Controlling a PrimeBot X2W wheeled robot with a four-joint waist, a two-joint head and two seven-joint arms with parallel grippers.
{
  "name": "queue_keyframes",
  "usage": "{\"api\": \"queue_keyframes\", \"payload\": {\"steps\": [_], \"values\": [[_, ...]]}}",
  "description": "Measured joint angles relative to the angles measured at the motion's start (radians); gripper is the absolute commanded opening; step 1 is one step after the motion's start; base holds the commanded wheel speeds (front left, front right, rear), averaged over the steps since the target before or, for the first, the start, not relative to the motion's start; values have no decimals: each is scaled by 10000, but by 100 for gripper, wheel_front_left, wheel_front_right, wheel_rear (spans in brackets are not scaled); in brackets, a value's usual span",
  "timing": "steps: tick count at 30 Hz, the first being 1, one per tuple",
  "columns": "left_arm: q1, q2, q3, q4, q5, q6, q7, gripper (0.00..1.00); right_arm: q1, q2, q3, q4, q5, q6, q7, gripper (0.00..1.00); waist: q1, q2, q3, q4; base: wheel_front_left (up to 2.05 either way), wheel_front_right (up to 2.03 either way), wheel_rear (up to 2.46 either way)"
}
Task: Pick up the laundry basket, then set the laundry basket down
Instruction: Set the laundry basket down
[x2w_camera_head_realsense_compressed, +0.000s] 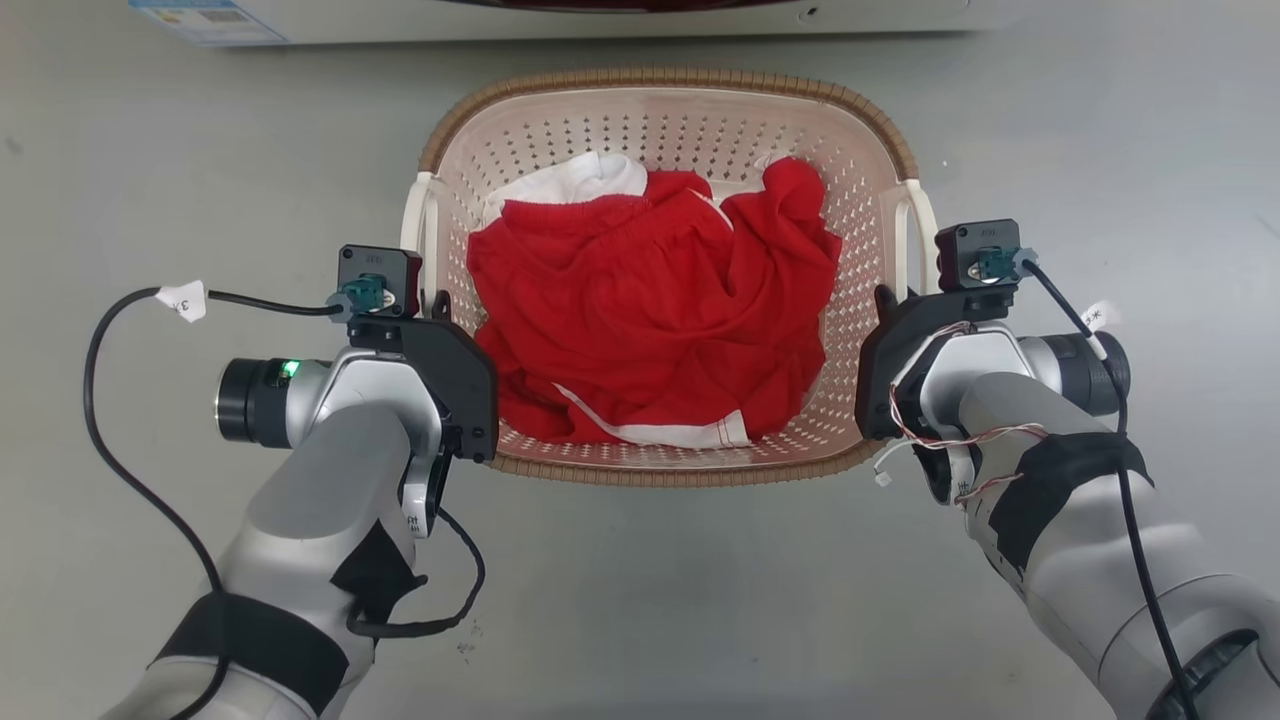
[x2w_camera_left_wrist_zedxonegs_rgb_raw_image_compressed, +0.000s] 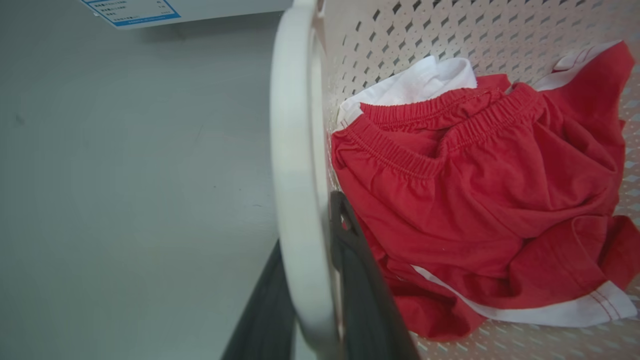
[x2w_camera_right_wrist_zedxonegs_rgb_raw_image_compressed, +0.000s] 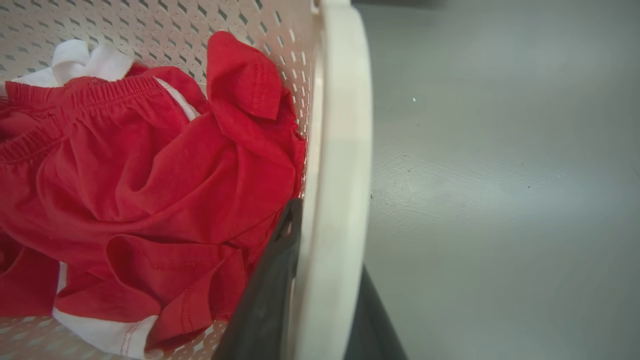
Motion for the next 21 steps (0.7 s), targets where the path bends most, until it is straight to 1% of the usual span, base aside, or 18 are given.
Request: {"api": "queue_keyframes", "payload": {"steps": [6,13,14,15,16,17,21], "values": [[-250,-35,12,159,71,0,-205,0,-161,2,38,38,-58,2,-224,0,0,0,452,-9,0,0,0],[-428,-81,13,332,88,0,-445,0,-308,12,105,144,-136,2,-477,0,0,0,660,-34,0,0,0],[-430,-84,27,351,88,0,-483,7,-319,12,109,159,-136,2,-525,15,-1,0,669,-35,0,0,0],[-441,-86,31,372,90,0,-560,45,-344,13,111,169,-136,2,-566,37,-2,0,677,-35,0,0,0],[-459,-84,33,393,94,0,-604,98,-375,17,117,173,-144,2,-637,81,-2,-1,685,-36,0,0,0],[-492,-94,35,407,100,0,-633,100,-412,29,123,174,-148,2,-708,100,-2,-2,691,-36,0,0,0],[-618,-140,35,441,104,0,-740,100,-495,79,148,178,-284,31,-848,100,-2,-2,710,-37,0,0,0]]}}
